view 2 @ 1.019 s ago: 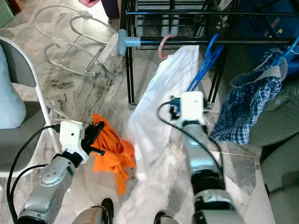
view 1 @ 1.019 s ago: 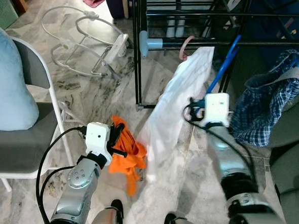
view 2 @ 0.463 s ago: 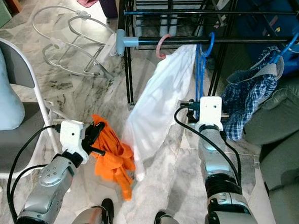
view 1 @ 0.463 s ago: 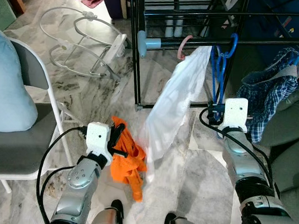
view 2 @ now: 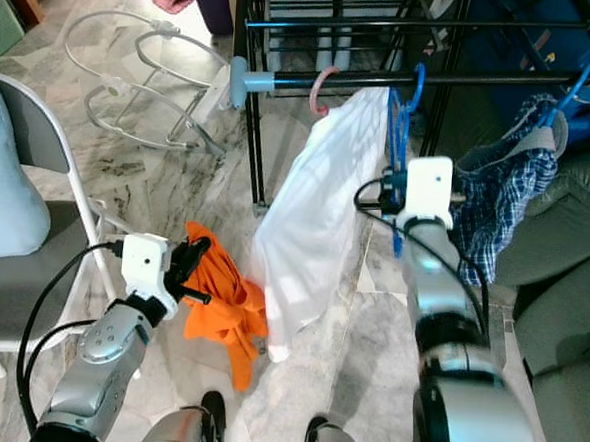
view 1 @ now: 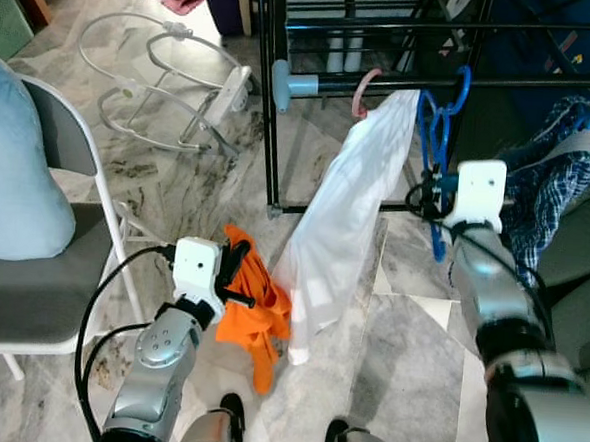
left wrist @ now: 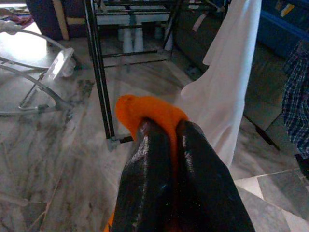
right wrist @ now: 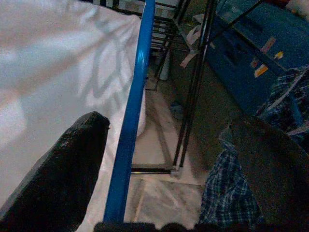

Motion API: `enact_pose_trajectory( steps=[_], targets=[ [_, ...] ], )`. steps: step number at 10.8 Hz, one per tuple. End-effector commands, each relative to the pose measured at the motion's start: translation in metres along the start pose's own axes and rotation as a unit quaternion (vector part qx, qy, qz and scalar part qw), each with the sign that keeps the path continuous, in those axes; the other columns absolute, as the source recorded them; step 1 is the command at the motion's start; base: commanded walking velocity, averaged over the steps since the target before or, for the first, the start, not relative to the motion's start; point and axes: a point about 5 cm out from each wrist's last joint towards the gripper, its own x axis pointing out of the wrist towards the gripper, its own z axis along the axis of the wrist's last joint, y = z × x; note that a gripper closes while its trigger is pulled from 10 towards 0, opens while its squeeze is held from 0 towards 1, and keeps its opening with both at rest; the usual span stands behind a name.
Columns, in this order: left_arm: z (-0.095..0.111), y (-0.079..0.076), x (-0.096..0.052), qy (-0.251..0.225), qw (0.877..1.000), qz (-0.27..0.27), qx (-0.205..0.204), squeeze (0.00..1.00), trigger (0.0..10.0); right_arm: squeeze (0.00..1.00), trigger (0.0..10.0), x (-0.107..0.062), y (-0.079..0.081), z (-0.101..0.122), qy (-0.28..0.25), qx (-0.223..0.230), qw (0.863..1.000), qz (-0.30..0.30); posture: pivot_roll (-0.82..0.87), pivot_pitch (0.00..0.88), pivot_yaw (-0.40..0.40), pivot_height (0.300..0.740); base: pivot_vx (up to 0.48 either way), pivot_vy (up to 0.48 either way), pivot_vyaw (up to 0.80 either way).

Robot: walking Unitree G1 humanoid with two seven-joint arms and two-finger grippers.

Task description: Hang hanger

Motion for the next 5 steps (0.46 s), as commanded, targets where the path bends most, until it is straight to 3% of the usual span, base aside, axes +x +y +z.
enact_pose_trajectory(
  steps=[1, 4, 5],
  targets=[
    [-0.002, 0.000, -0.001, 0.006, 1.000, -0.006, 0.002, 0.00, 10.0, 0.00, 10.0, 0.003, 0.002, 0.004, 0.001, 0.015, 1.000, 0.007, 0.08, 0.240, 0.040, 0.740, 0.000, 0.000, 0.00],
    [-0.002, 0.000, -0.001, 0.008, 1.000, -0.010, 0.004, 0.00, 10.0, 0.00, 10.0, 0.005, 0.022, -0.004, 0.052, 0.011, 0.998, 0.046, 0.09, 0.231, 0.045, 0.740, 0.000, 0.000, 0.00],
    [-0.003, 0.000, -0.001, 0.010, 1.000, -0.010, 0.005, 0.00, 10.0, 0.00, 2.4, 0.004, 0.023, -0.007, 0.061, 0.017, 0.997, 0.046, 0.09, 0.232, 0.048, 0.740, 0.000, 0.000, 0.00]
  ],
)
